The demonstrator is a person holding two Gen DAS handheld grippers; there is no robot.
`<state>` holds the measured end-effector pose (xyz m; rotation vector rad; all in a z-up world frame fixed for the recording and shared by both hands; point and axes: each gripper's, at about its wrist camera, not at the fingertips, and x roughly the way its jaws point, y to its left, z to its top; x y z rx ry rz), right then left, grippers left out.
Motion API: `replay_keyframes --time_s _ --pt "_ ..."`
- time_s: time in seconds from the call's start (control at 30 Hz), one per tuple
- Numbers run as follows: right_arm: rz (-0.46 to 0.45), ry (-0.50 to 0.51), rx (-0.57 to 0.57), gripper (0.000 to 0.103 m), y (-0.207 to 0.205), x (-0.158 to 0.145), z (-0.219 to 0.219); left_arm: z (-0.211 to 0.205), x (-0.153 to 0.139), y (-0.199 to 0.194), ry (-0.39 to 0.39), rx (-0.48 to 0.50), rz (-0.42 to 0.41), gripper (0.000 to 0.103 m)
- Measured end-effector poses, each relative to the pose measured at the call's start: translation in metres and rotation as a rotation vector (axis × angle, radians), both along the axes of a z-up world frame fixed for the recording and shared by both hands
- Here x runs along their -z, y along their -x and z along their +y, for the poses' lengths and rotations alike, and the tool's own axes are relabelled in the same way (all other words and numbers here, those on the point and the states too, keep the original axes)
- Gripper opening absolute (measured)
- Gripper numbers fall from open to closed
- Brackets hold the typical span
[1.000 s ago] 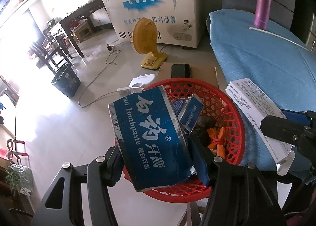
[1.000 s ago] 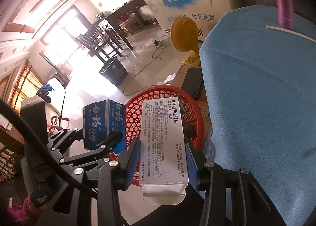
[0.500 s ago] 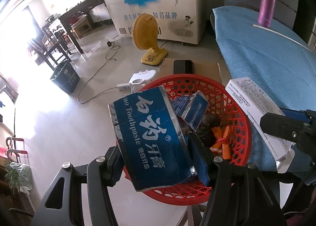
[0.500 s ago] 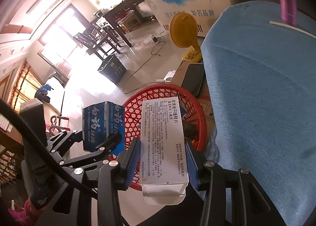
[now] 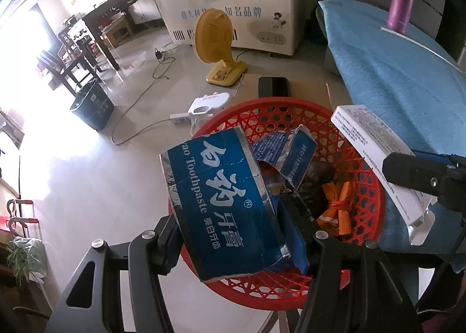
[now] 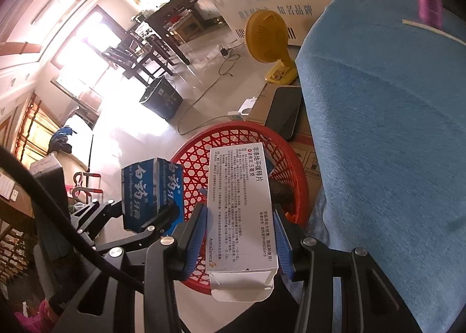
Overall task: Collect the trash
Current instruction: 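Lower both boxes into the red basket and open both tools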
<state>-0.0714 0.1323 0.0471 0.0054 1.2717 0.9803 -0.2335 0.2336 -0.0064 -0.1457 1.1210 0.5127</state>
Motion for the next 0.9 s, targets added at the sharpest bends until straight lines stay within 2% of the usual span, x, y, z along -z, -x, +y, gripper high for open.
replay_keyframes --time_s 0.3,0.4,0.63,0.9 --pt "0.025 -0.016 0.006 0.051 -0.002 0.003 0.003 0.006 0.0 0.0 0.001 -0.009 0.001 0.063" --pt "0.03 -0.03 0.014 0.058 -0.004 -0.001 -0.003 0.003 -0.002 0.0 0.004 -0.007 0.001 0.063" --pt "0.011 -0.055 0.08 0.059 -0.006 -0.013 -0.029 -0.011 -0.016 0.003 -0.019 0.008 -0.012 0.064" --pt "-0.103 -0.093 0.157 0.059 -0.008 -0.049 -0.071 -0.046 -0.044 -0.003 -0.048 0.071 -0.055 0.065"
